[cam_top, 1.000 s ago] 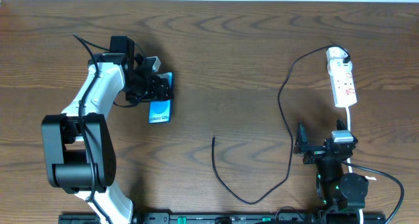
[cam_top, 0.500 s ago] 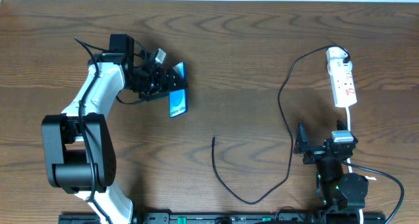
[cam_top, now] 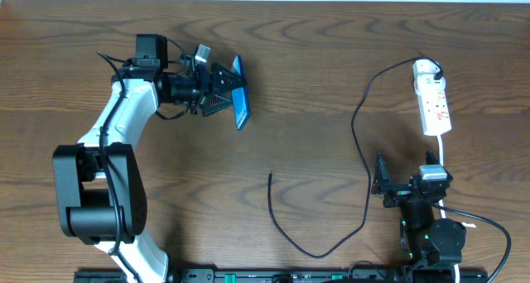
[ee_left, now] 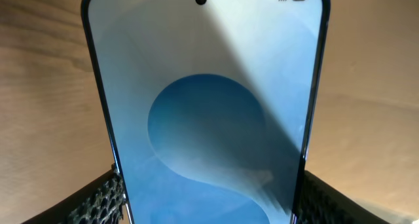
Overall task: Plug charger to phone and switch on socket
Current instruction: 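Lift the phone with the left gripper and tilt it upright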
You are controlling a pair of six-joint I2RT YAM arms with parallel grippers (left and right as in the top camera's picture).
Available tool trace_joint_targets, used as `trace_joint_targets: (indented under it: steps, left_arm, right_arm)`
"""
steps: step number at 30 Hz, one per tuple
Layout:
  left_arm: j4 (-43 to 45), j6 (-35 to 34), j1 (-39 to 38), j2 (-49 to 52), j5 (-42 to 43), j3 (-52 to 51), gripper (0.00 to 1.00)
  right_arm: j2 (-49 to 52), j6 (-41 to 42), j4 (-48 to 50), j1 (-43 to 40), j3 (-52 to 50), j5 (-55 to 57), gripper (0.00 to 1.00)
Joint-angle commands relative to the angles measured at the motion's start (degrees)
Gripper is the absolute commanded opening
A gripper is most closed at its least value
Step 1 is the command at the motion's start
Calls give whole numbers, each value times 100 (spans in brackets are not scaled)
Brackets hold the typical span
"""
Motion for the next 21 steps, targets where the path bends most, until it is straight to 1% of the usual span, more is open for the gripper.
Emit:
trace_joint_targets:
  steps: [1, 3, 10, 21]
  left_arm:
    - [221, -1001, 4, -33, 546, 138, 7]
    - [422, -1327, 4, -33, 675, 138, 7]
    - [726, -2621, 4, -33, 680, 138, 7]
    - [852, -3775, 59, -33, 682, 138, 7]
  right_arm:
    - [-46, 61, -20, 39, -9, -35, 99]
    - [-46, 61, -20, 39, -9, -35, 99]
    - [-46, 61, -20, 39, -9, -35, 99]
    - [-46, 61, -20, 39, -9, -35, 99]
